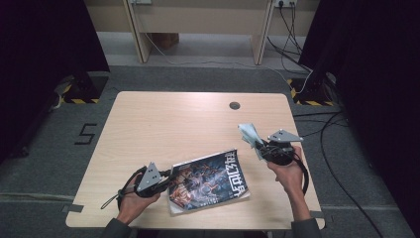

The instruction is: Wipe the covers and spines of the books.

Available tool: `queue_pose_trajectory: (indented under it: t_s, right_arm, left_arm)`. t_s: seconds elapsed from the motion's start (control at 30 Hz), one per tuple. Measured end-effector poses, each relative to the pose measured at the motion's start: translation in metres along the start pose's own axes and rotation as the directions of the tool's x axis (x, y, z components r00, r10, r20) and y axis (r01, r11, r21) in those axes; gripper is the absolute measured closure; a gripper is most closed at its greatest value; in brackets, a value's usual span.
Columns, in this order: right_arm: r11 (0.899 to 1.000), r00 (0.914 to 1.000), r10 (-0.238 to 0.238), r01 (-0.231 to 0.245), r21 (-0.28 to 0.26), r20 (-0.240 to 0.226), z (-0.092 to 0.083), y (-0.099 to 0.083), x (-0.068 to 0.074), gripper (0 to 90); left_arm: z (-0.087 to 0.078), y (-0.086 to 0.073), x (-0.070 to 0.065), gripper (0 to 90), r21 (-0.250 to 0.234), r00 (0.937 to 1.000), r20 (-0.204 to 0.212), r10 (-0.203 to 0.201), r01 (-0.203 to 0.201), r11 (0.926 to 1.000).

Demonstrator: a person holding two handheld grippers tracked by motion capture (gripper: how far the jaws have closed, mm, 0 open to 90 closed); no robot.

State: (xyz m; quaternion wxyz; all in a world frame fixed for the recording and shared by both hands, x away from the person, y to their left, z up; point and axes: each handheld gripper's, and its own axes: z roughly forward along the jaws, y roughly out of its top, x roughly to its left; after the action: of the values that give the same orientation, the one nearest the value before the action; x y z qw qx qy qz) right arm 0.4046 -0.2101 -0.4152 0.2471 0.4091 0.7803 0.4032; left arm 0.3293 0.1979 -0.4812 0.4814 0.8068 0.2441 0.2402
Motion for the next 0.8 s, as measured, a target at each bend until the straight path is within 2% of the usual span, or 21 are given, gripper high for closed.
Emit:
queue_pose_trajectory:
  t_s: [0.27, 0.5, 0.67, 0.8]
  right_arm:
    - [1.0, 0.9995, -0.01, 0.01, 0.0, -0.029, 0.006, 0.003, 0.009, 80.8]
    - [0.999, 0.9966, -0.048, 0.048, -0.002, -0.066, 0.016, 0.014, 0.029, 80.8]
    - [0.996, 0.9906, -0.09, 0.092, 0.015, -0.103, 0.027, 0.017, 0.048, 80.8]
    - [0.99, 0.9824, -0.127, 0.133, 0.039, -0.137, 0.042, 0.018, 0.063, 80.8]
  left_arm:
    - [0.001, 0.001, -0.001, 80.5, -0.003, 1.0, 0.0, 0.009, -0.009, 1.0]
    - [0.001, 0.001, -0.002, 80.5, -0.003, 0.9999, 0.0, 0.015, -0.015, 0.9999]
    - [0.002, 0.002, -0.004, 80.5, -0.003, 0.9998, 0.004, 0.018, -0.018, 0.9998]
    - [0.002, 0.002, -0.004, 80.6, -0.004, 0.9997, 0.006, 0.024, -0.024, 0.9997]
